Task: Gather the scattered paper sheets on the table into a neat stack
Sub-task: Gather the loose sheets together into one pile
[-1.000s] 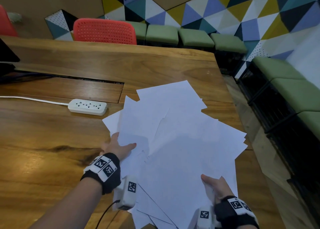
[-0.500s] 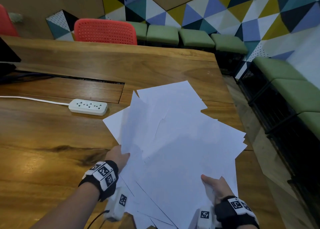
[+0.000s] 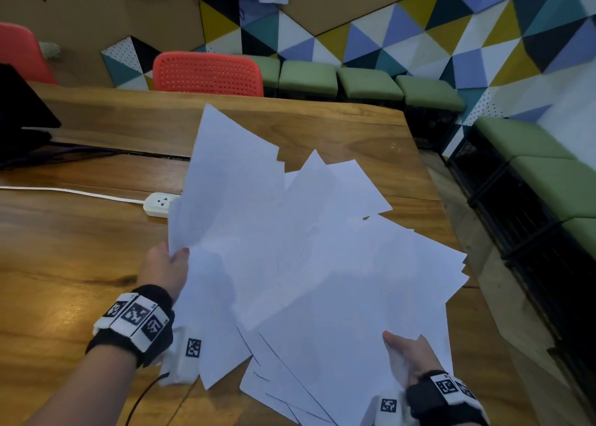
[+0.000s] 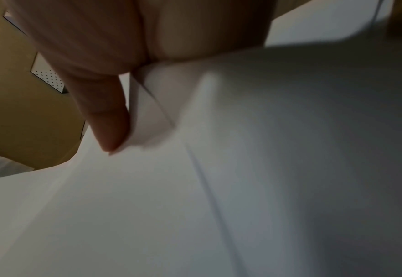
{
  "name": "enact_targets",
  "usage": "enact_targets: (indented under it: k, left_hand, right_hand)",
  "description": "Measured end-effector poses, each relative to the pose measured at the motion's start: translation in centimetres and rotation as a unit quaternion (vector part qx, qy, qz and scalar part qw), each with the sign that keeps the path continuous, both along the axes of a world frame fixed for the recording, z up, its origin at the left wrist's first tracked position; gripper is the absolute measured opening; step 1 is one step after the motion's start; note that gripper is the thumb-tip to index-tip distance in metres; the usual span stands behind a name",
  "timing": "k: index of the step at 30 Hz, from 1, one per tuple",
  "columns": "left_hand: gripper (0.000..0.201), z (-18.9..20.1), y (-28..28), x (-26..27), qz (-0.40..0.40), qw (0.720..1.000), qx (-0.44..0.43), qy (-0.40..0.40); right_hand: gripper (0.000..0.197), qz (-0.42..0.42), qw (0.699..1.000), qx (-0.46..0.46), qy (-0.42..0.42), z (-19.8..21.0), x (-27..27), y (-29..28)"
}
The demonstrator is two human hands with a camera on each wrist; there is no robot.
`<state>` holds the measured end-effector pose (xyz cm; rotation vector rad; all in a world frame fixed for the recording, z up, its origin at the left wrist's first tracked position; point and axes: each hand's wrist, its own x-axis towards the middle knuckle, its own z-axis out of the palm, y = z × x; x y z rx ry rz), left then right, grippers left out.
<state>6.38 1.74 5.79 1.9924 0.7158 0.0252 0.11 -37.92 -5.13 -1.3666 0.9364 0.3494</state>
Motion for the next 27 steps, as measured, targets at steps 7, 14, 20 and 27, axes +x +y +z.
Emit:
enact_targets:
  k: [7, 14, 20, 27]
  left_hand:
    - [0.031, 3.7, 1.1, 0.9, 0.108, 0.988, 0.012, -0.112]
    - [0.024, 7.7, -0.2, 2.0, 0.081, 0.967, -0.071, -0.231]
    - [0.015, 8.1, -3.2, 1.8, 0.004, 0.961, -0.145, -0.234]
    - [0.01, 1.1, -5.5, 0.8, -0.138, 0.967, -0.216, -0.004]
  right_hand:
    - [0.099, -0.007, 0.999, -0.036, 0.01, -0.5, -0.1, 1.0]
    - [0.115, -0.003, 0.998, -0.061, 0.016, -0.7, 0.0, 0.8]
    - [0.109, -0.009, 0.999, -0.039, -0.006, -0.2, -0.1, 0.9]
    - [0.028, 0.059, 0.996, -0.063, -0.034, 1.3, -0.7, 2.3]
